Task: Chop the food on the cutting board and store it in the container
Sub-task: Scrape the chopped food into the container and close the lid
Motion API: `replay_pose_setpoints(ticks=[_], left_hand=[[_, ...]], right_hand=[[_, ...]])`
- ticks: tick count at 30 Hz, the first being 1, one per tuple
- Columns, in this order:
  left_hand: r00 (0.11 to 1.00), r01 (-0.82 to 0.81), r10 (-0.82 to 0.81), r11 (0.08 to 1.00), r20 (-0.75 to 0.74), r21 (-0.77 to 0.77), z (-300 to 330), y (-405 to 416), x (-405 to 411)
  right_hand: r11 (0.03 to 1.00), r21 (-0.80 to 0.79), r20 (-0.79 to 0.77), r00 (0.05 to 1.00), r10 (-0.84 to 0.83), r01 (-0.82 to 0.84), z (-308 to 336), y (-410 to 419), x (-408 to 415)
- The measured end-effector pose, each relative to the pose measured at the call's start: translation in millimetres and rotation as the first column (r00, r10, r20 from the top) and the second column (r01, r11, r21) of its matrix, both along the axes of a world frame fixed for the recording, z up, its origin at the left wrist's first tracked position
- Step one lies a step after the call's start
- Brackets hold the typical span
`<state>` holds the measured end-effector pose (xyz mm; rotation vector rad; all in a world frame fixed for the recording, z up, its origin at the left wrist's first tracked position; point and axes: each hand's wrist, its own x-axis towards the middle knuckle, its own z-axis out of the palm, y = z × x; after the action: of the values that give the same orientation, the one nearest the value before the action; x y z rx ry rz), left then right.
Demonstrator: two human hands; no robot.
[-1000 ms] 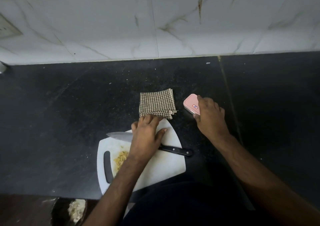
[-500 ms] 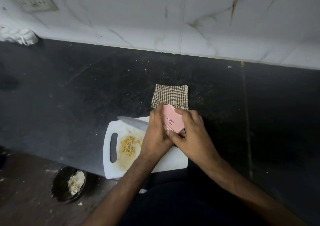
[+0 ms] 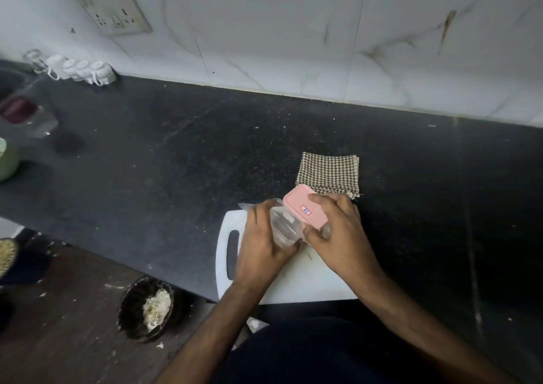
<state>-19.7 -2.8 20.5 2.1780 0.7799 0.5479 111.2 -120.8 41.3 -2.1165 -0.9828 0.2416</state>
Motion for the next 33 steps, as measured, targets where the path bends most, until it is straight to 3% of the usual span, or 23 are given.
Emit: replay_pose_setpoints(ticks=[7, 12, 18, 22, 28, 30, 33], left_hand=[[0.996, -0.044, 0.045, 0.999, -0.072, 0.012, 1.1, 28.5, -15.3], [0.999, -0.034, 0.034, 0.999, -0.015, 0.009, 4.1, 36.6, -16.7], [1.000, -0.001, 0.001, 1.000, 0.017, -0.005, 16.2, 36.9, -15.0], [1.000, 0.007, -0.007, 1.000, -0.006, -0.008, 15.0, 36.7, -12.3], [0.998, 0.049, -0.049, 0.999, -0.041, 0.009, 13.7, 28.4, -10.0], [0.998, 0.039, -0.038, 0.999, -0.059, 0.012, 12.1, 26.5, -11.1], [0.995, 0.012, -0.011, 1.000, -0.104, 0.005, 11.4, 24.6, -15.9]], right_hand=[[0.988, -0.129, 0.015, 0.997, -0.081, 0.082, -20.1, 16.7, 16.4], [0.971, -0.197, 0.025, 0.991, -0.133, 0.135, -31.3, 20.3, 33.2], [0.982, -0.034, -0.045, 0.982, -0.185, 0.184, -34.9, 22.2, 45.1], [0.971, -0.110, -0.013, 0.976, -0.216, 0.213, -26.1, 18.9, 52.6], [0.950, -0.228, -0.176, 0.950, -0.258, 0.215, -25.3, 10.6, 63.0], [0.937, -0.284, -0.113, 0.963, -0.245, 0.205, -28.1, 8.5, 61.7], [0.896, -0.399, 0.148, 0.978, -0.149, 0.197, -30.2, 8.1, 57.7]])
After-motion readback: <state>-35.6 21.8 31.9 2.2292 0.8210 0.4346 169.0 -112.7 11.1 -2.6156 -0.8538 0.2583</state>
